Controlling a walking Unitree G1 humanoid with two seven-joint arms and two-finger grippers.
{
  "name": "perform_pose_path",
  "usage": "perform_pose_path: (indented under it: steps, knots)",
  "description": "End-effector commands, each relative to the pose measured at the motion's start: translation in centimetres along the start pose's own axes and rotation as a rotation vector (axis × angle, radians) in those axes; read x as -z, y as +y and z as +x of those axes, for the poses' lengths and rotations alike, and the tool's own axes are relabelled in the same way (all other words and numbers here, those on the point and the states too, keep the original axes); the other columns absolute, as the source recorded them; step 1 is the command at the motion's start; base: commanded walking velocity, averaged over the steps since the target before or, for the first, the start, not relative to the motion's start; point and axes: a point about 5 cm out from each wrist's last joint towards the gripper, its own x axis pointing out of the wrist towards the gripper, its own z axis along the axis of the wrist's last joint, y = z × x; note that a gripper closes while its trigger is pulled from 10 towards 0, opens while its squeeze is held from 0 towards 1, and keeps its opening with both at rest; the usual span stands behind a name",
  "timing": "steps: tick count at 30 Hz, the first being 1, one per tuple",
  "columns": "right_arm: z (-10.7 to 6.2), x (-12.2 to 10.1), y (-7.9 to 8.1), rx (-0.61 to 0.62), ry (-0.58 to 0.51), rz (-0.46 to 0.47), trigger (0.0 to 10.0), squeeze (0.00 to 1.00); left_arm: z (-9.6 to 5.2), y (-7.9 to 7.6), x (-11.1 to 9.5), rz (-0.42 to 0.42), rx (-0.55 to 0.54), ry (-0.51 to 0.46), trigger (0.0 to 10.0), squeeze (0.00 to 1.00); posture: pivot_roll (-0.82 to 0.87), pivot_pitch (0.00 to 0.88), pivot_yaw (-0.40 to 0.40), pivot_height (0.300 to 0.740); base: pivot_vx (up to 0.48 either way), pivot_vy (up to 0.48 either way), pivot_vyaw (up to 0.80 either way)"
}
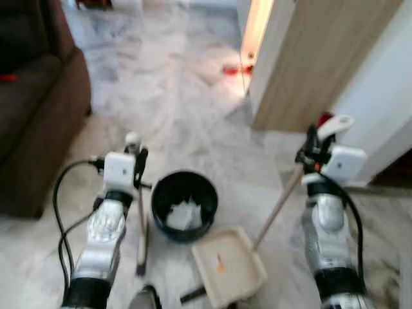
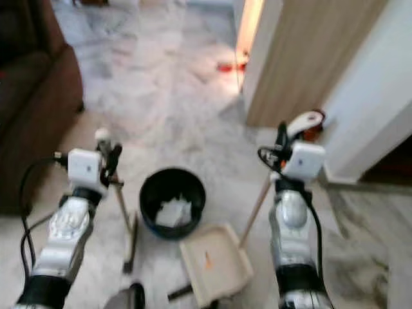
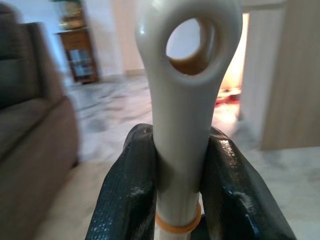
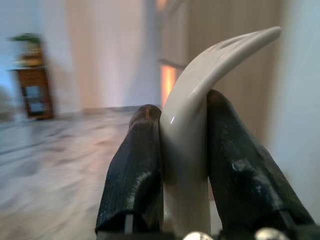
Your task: Sweep floor
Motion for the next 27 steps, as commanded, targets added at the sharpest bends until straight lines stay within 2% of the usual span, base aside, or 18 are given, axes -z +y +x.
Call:
perform_pose_path:
  steps: [1,27]
  knots:
    - [0.14,-0.58,-0.43,0.013,-0.028,0.000,10.0,0.00,0.14,-0.19,-0.53,0.007,0.007,-0.024,10.0,0.00,0.20,0.154,-0.095,0.740,-0.285,0.000,0.00]
    - [0.10,-0.56,-0.34,0.005,-0.027,-0.007,10.0,0.00,0.17,-0.24,-0.54,0.006,0.009,-0.023,10.0,0.00,0.20,0.148,-0.095,0.740,-0.284,0.000,0.00]
